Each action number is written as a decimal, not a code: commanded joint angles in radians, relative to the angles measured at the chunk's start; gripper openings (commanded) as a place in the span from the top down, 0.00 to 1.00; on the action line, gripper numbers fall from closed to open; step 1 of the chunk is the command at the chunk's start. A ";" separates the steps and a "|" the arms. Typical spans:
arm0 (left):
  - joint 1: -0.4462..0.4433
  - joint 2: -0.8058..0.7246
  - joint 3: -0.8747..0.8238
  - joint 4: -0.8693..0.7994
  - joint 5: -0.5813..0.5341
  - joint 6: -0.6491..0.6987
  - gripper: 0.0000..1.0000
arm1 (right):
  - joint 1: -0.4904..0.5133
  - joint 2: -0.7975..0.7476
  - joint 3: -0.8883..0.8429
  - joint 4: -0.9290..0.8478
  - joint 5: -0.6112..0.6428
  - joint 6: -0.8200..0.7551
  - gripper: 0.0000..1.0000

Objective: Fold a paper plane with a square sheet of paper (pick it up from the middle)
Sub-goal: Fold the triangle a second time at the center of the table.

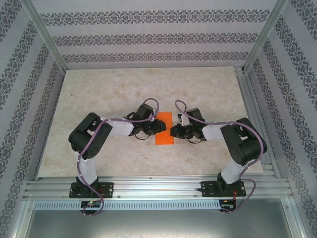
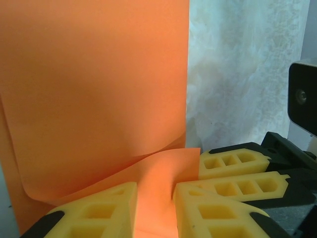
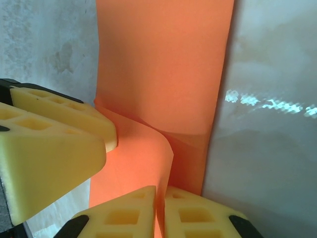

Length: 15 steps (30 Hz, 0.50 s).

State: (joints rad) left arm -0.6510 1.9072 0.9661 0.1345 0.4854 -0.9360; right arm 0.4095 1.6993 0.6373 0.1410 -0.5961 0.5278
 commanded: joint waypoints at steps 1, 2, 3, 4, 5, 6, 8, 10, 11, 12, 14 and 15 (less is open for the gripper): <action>-0.016 0.021 0.017 0.016 -0.008 0.015 0.72 | -0.014 -0.005 0.016 -0.003 0.012 -0.020 0.86; -0.016 0.024 0.016 0.015 -0.011 0.016 0.72 | -0.014 -0.009 0.016 -0.005 0.012 -0.017 0.85; -0.016 0.027 0.016 0.015 -0.011 0.015 0.72 | -0.014 -0.016 0.016 -0.007 0.014 -0.016 0.84; -0.015 0.030 0.018 0.016 -0.011 0.016 0.72 | -0.015 -0.027 0.017 -0.017 0.018 -0.014 0.81; -0.015 0.032 0.018 0.016 -0.010 0.016 0.72 | -0.016 -0.042 0.018 -0.028 0.024 -0.015 0.80; -0.015 0.035 0.018 0.016 -0.011 0.016 0.72 | -0.016 -0.058 0.019 -0.039 0.031 -0.017 0.79; -0.015 0.037 0.018 0.011 -0.013 0.017 0.72 | -0.019 -0.098 0.022 -0.070 0.056 -0.021 0.71; -0.015 0.040 0.017 0.011 -0.012 0.019 0.72 | -0.024 -0.145 0.019 -0.098 0.083 -0.029 0.70; -0.015 0.042 0.017 0.013 -0.011 0.019 0.72 | -0.028 -0.168 0.021 -0.117 0.098 -0.033 0.70; -0.016 0.040 0.017 0.015 -0.010 0.019 0.72 | -0.029 -0.186 0.021 -0.134 0.110 -0.034 0.70; -0.015 0.039 0.016 0.021 -0.006 0.016 0.72 | -0.031 -0.220 0.022 -0.160 0.102 -0.039 0.72; -0.016 0.040 0.017 0.018 -0.008 0.015 0.72 | -0.030 -0.234 0.022 -0.165 0.084 -0.039 0.73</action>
State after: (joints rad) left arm -0.6510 1.9266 0.9699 0.1349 0.4854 -0.9356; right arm 0.3851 1.5143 0.6407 0.0273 -0.5251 0.5171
